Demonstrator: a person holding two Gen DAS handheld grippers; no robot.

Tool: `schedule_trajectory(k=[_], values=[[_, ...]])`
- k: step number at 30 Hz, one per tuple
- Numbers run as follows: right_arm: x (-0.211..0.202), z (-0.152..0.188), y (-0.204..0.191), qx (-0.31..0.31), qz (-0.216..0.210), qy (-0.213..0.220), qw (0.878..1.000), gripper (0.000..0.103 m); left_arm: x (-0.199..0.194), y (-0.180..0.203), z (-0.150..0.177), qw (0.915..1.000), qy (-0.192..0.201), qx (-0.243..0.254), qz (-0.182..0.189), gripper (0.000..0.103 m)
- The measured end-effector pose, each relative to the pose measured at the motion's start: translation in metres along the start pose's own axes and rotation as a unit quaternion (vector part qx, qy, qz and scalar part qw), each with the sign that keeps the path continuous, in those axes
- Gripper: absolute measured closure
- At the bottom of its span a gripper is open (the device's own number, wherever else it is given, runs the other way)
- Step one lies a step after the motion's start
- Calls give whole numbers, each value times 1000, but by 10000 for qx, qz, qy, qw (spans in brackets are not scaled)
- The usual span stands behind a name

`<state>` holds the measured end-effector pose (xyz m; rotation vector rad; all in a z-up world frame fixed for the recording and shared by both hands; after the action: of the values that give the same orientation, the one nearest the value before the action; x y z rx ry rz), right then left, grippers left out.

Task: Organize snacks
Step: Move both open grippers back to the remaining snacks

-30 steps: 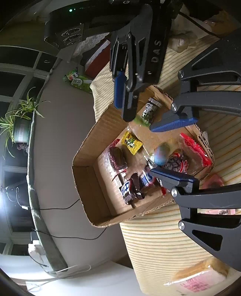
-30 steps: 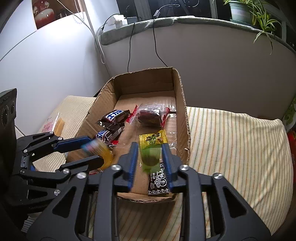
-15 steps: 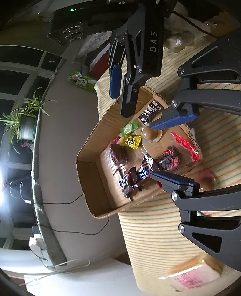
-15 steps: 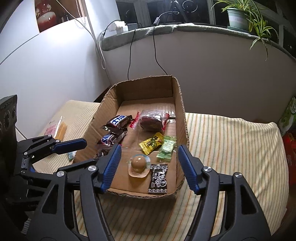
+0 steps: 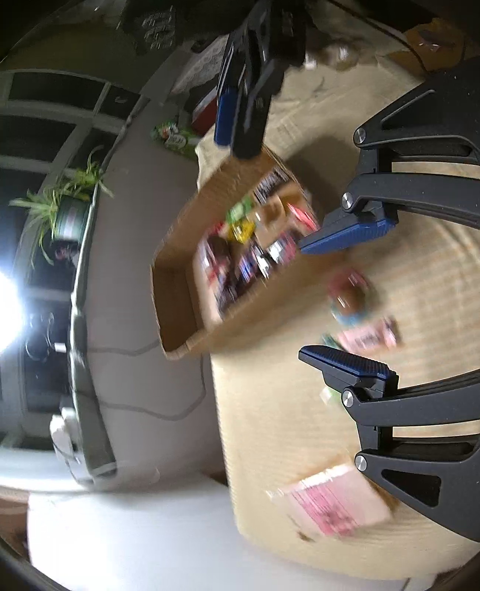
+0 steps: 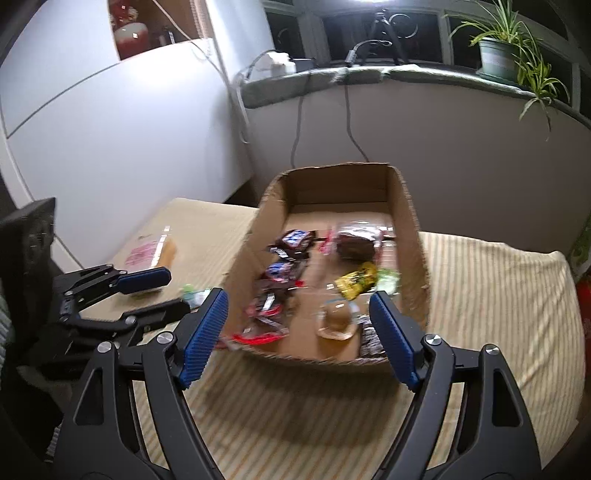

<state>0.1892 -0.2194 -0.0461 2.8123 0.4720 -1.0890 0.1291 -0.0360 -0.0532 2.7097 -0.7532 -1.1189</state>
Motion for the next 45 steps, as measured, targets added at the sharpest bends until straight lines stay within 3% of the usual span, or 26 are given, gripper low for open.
schedule_trajectory(k=[7,16,22,27,34,40,45], values=[[-15,20,-34,-218,-365,107,9990,22,-21,-31,30,9995,-74,-257,-159,54],[-11,49,-86,-735,-708,-121,9947,23,-24,-47,53,9988,-232,-425,-79,60],[9,59,-110,-855,-859,-390,9919,41,-23,-54,45,9988,-170,-453,-18,65],[29,60,-122,-720,-868,-605,9918,53,-5,-55,28,9992,-348,-168,87,68],[55,65,-130,-558,-789,-888,9914,60,21,-57,17,9973,-662,202,228,76],[66,63,-136,-472,-661,-943,9922,60,27,-78,13,9980,-579,-135,197,76],[80,58,-149,-421,-573,-973,9927,60,35,-83,13,9977,-654,-118,121,80]])
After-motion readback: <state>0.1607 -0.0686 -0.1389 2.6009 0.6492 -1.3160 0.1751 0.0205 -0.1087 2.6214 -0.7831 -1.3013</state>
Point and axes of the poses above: each gripper's, at about its wrist camera, not at the fingertips, and x roughly the way its jaws point, y to its right, z to its underside, the point moved 2 cm from there along x, roughly the way its jaws point, and after that the axes turned 15 degrees about z, right-handed, at the moved point
